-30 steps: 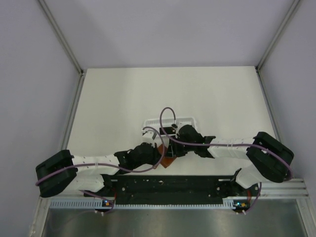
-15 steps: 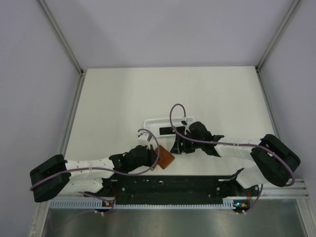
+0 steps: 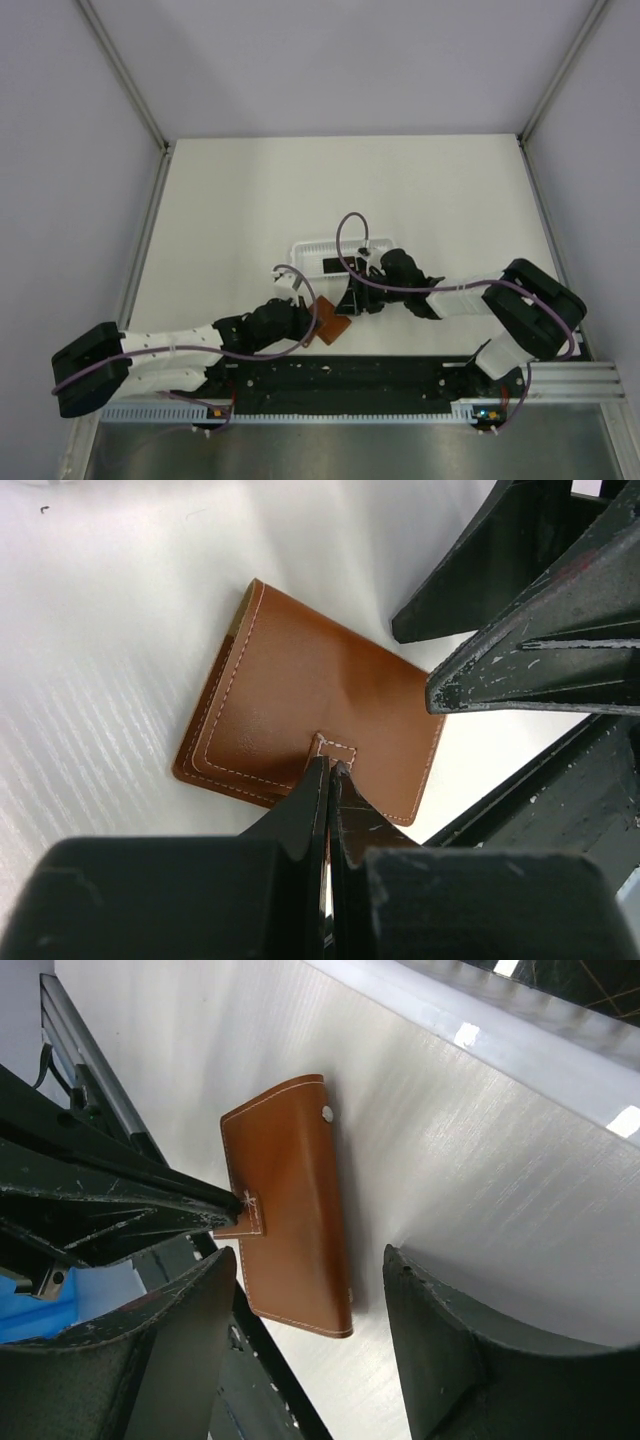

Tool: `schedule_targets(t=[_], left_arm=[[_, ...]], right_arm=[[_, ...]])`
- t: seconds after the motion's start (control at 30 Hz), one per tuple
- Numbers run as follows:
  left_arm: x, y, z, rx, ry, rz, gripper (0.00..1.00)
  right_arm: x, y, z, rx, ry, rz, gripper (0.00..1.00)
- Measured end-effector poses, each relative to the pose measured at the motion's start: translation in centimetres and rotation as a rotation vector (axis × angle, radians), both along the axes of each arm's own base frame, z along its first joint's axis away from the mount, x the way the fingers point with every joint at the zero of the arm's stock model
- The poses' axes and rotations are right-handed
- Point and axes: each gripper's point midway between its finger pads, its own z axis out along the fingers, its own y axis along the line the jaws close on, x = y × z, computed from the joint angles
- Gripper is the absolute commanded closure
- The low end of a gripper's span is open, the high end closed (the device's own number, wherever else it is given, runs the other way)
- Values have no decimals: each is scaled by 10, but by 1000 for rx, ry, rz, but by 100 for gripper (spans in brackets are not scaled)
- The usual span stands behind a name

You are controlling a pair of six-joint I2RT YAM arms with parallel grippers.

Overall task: Put the credit cards into the card holder
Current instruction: Close the card holder at the center of the board.

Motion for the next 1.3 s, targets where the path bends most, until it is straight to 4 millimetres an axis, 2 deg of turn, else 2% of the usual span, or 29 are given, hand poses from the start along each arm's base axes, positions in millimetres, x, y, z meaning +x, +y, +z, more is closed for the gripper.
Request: schedule_targets(t=[0.17,0.5,0.7,0.93,1.0,1.17,1.2,1.3], left_arm=[[-2,4,3,-12,-7,0,100],[-7,8,-4,-32,5,-1,100],[-8,7,-4,-61,5,4,100],[-7,5,-5,-81,12,12,100],[-7,4,-5,-88,11,12,100],[-6,2,-5,-91,10,11,100],[-6,2,-5,-90,10,11,100],[-6,5,-5,-82,8,17,100]], right_arm=[[-1,3,0,15,8,7,40],[-6,10,-1,55,38,41,42],[-10,12,-2,70,58,62,51],[-19,16,-6,98,104,109,57],[-21,17,-7,109,118,118,63],[-24,18,-12,120,156,114,97],[-25,18,-12,127,164,108,100],[-24,16,-8,127,153,90,100]])
